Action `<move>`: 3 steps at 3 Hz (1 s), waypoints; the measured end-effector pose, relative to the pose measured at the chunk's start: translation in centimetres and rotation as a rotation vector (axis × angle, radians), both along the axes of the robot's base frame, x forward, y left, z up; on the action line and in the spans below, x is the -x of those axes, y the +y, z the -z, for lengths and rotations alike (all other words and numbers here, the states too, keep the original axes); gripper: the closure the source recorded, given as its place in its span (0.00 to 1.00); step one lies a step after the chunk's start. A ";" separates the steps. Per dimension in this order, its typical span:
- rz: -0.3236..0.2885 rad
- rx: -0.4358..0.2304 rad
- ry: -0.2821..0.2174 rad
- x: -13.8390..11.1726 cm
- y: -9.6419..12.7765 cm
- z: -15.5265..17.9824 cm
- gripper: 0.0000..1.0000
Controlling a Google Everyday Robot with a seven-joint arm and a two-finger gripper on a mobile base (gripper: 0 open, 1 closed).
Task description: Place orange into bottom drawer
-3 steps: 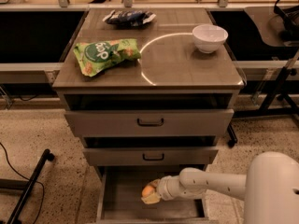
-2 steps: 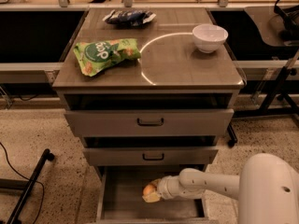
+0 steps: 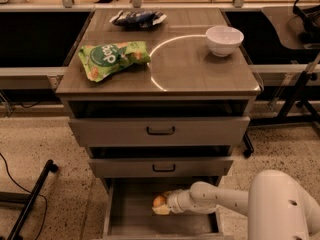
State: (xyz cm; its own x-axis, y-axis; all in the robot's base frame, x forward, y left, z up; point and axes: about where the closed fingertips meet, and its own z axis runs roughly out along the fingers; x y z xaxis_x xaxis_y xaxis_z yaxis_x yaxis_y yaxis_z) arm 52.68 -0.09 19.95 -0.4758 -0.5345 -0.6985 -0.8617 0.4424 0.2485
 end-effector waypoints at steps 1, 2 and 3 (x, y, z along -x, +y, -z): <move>0.017 -0.020 0.008 0.2 -0.7 0.7 0.00; 0.059 -0.025 0.010 1.2 -3.2 0.6 0.00; 0.117 -0.024 0.014 2.9 -6.8 -0.3 0.00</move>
Offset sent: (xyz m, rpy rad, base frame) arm -0.0268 -0.0745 -0.0015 0.0265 0.0129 -0.1243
